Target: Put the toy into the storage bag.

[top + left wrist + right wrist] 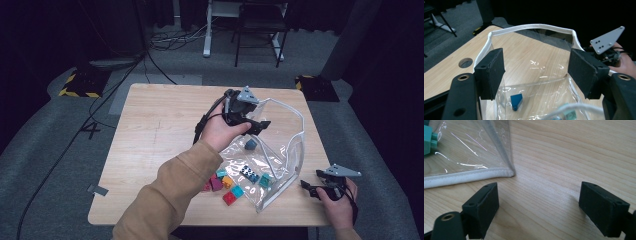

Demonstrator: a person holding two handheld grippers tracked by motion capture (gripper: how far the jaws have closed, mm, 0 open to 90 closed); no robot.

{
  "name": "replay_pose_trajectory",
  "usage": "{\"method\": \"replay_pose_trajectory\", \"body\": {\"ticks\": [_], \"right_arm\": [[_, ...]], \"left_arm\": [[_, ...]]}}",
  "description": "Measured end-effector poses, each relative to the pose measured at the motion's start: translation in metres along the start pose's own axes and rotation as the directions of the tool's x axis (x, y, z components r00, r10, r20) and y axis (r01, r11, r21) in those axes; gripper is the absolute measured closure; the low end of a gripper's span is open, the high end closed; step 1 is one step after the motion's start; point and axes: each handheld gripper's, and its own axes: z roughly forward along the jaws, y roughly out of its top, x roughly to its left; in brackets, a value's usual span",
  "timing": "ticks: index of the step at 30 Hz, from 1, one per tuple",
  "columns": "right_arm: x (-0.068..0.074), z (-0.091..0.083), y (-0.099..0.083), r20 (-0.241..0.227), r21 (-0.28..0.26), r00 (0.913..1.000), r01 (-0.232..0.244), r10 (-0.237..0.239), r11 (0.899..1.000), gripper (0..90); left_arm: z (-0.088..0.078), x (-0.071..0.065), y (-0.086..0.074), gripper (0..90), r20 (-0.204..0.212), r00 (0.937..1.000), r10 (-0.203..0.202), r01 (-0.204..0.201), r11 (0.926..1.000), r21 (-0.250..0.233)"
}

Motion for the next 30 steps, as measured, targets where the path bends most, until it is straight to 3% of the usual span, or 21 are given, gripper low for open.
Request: {"method": "replay_pose_trajectory", "body": {"ticks": [10,14,20,25,30], "right_arm": [[0.0,0.0,0.0,0.001,0.0,1.0,0.0,0.0,1.0,16.5],[0.0,0.0,0.0,0.001,0.0,1.0,-0.001,0.001,1.0,16.5],[0.0,0.0,0.0,0.001,0.0,1.0,0.0,0.0,1.0,16.5],[0.0,0.0,0.0,0.001,0.0,1.0,0.0,0.0,1.0,16.5],[0.0,0.0,0.0,0.001,0.0,1.0,-0.001,0.001,1.0,16.5]], "left_arm": [[-0.036,0.0,-0.022,29.7,-0.024,0.9997,-0.001,0.001,1.0,-0.005],[-0.046,-0.002,-0.031,29.6,-0.048,0.9988,0.013,-0.013,0.9999,-0.001],[-0.056,-0.004,-0.045,29.4,-0.044,0.999,0.011,-0.011,0.9999,0.006],[-0.069,-0.006,-0.07,29.5,-0.055,0.9985,-0.004,0.005,0.9999,0.013],[-0.072,-0.005,-0.09,30.0,-0.062,0.9977,-0.029,0.03,0.9994,0.019]]}}
